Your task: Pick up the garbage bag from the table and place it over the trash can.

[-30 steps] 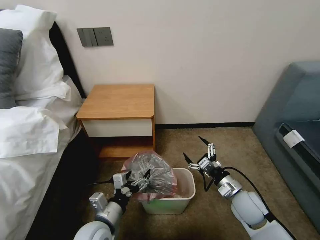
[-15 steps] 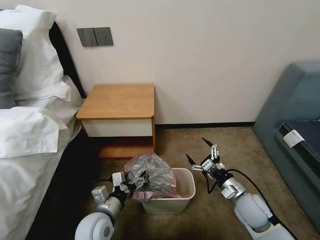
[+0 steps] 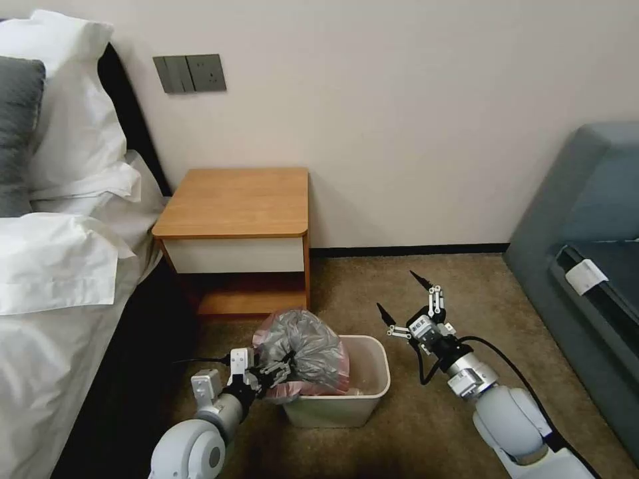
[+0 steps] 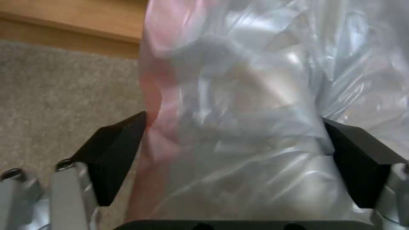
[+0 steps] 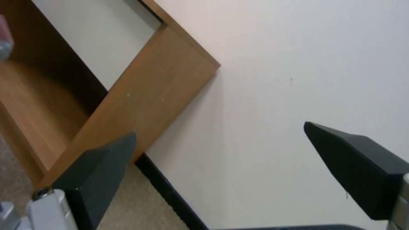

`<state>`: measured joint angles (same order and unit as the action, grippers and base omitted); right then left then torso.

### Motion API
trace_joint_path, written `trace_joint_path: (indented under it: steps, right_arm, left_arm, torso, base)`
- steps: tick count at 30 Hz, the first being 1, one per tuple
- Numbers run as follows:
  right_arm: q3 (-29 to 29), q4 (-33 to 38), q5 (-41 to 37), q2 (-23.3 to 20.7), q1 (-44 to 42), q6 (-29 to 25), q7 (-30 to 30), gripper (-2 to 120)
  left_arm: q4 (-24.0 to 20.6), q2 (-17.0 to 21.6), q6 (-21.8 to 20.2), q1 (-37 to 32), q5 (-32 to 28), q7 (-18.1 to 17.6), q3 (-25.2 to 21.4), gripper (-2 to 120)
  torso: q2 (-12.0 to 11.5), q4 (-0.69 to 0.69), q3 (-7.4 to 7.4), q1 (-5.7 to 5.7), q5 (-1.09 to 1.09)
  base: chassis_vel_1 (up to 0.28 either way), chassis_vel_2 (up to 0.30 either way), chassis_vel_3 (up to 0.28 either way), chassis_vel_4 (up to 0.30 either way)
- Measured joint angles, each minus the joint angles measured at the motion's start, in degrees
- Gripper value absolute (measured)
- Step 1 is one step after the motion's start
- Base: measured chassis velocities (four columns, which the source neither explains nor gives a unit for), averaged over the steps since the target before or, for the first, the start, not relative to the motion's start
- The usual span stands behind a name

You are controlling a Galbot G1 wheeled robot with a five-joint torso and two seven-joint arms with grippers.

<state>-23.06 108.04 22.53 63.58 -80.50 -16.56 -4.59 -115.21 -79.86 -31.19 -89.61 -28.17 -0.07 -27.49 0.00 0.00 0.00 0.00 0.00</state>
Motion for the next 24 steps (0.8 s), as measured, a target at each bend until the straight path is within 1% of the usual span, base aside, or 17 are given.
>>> trace_joint_path:
  steps: [3, 4, 6, 7, 8, 11, 12, 15, 16, 18, 19, 20, 23, 24]
  right_arm:
    - [0.08, -0.01, 0.00, 0.16, 0.03, -0.05, 0.02, 100]
    - [0.08, -0.01, 0.00, 0.16, 0.03, -0.05, 0.02, 100]
    - [0.08, -0.03, -0.01, 0.26, 0.03, -0.16, 0.05, 100]
    - [0.07, -0.03, 0.00, 0.27, 0.01, -0.18, 0.06, 100]
    - [0.07, -0.03, 0.00, 0.27, 0.01, -0.18, 0.06, 100]
    - [-0.05, 0.00, 0.00, 0.33, -0.18, -0.24, 0.16, 100]
    - [-0.05, 0.00, 0.00, 0.33, -0.18, -0.24, 0.16, 100]
    - [-0.07, 0.33, -0.01, 0.30, -0.18, -0.23, 0.23, 100]
    - [-0.07, 0.33, -0.01, 0.30, -0.18, -0.23, 0.23, 100]
    - [-0.06, 0.55, -0.05, 0.20, -0.14, -0.10, 0.24, 100]
    - [-0.01, 0.79, -0.08, 0.15, -0.09, 0.03, 0.24, 100]
    - [-0.01, 0.79, -0.08, 0.15, -0.09, 0.03, 0.24, 100]
    - [0.18, 1.09, -0.18, 0.05, 0.07, 0.30, 0.25, 100]
    - [0.18, 1.09, -0.18, 0.05, 0.07, 0.30, 0.25, 100]
  left_arm:
    - [0.15, 0.10, -0.27, 0.04, 0.23, -0.08, -0.33, 79]
    - [0.15, 0.10, -0.27, 0.04, 0.23, -0.08, -0.33, 79]
    - [0.15, 0.34, -0.63, 0.08, 0.42, 0.12, -0.48, 69]
    - [0.14, 0.40, -0.70, 0.08, 0.47, 0.18, -0.49, 66]
    - [0.14, 0.40, -0.70, 0.08, 0.47, 0.18, -0.49, 66]
    - [0.02, 0.51, -1.00, 0.04, 0.93, 0.51, -0.33, 53]
    - [0.02, 0.51, -1.00, 0.04, 0.93, 0.51, -0.33, 53]
    - [-0.11, 0.13, -0.92, -0.12, 1.59, 0.52, 0.23, 38]
    - [-0.11, 0.13, -0.92, -0.12, 1.59, 0.52, 0.23, 38]
    - [-0.23, -0.22, -0.75, -0.31, 2.18, 0.55, 0.61, 29]
    - [-0.25, -0.40, -0.68, -0.35, 2.50, 0.58, 0.75, 23]
    - [-0.25, -0.40, -0.68, -0.35, 2.50, 0.58, 0.75, 23]
    - [-0.31, -0.72, -0.49, -0.44, 3.49, 0.58, 0.99, 12]
    - [-0.31, -0.72, -0.49, -0.44, 3.49, 0.58, 0.99, 12]
  torso:
    - [0.00, 0.00, 0.00, 0.00, 0.00]
    - [0.00, 0.00, 0.00, 0.00, 0.00]
    - [0.00, 0.00, 0.00, 0.00, 0.00]
    - [0.00, 0.00, 0.00, 0.00, 0.00]
    - [0.00, 0.00, 0.00, 0.00, 0.00]
    - [0.00, 0.00, 0.00, 0.00, 0.00]
    - [0.00, 0.00, 0.00, 0.00, 0.00]
    - [0.00, 0.00, -0.01, 0.00, 0.00]
    - [0.00, 0.00, -0.01, 0.00, 0.00]
    - [0.00, 0.00, -0.01, 0.00, 0.01]
    - [0.00, 0.00, -0.01, 0.00, 0.01]
    - [0.00, 0.00, -0.01, 0.00, 0.01]
    - [0.00, 0.00, -0.01, 0.00, 0.02]
    - [0.00, 0.00, -0.01, 0.00, 0.02]
  base:
    - [0.000, 0.000, 0.000, 0.000]
    - [0.000, 0.000, 0.000, 0.000]
    - [0.000, 0.000, 0.000, 0.000]
    - [0.000, 0.000, 0.000, 0.000]
    - [0.000, 0.000, 0.000, 0.000]
    - [0.000, 0.000, 0.000, 0.000]
    - [0.000, 0.000, 0.000, 0.000]
    - [0.000, 0.000, 0.000, 0.000]
    - [0.000, 0.000, 0.000, 0.000]
    - [0.000, 0.000, 0.000, 0.000]
    - [0.000, 0.000, 0.000, 0.000]
    - [0.000, 0.000, 0.000, 0.000]
    - [0.000, 0.000, 0.000, 0.000]
    - [0.000, 0.000, 0.000, 0.000]
